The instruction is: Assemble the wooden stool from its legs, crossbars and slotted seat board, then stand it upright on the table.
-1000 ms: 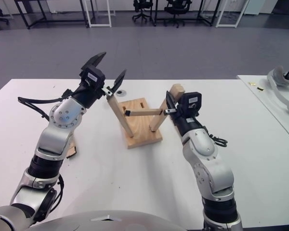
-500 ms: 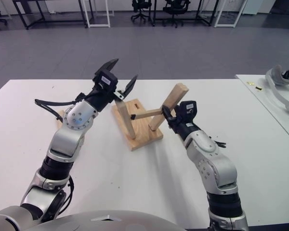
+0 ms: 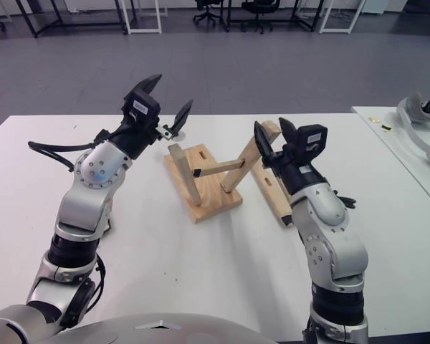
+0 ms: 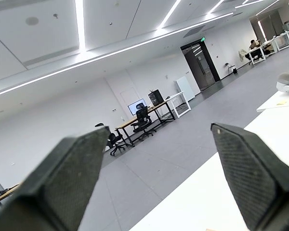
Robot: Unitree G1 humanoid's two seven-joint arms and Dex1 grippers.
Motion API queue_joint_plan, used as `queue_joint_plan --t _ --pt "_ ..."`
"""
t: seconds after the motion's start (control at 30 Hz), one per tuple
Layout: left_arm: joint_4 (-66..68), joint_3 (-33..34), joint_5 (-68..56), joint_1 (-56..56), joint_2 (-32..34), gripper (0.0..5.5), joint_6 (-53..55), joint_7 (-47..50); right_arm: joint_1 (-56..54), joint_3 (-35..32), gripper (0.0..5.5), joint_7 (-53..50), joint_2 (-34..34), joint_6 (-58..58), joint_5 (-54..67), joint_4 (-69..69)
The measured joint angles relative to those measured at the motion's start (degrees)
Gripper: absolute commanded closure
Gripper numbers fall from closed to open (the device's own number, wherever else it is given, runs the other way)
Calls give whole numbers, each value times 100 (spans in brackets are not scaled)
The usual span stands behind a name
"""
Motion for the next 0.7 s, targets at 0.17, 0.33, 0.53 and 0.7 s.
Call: queue_joint_plan --t 0.17,0.33,0.53,0.7 --pt "-654 5 62 97 -39 161 639 110 -1084 534 258 82 -805 277 -805 -534" --pt "-191 -79 291 125 98 161 612 189 -1628 2116 258 372 -953 1566 -1319 -254" --pt "-119 -541 436 34 -149 161 624 215 -1544 2775 258 384 -619 3004 -1258 -99" --pt "-273 -487 469 18 -178 161 705 218 -1422 3263 258 507 -1036 2955 -1551 -225"
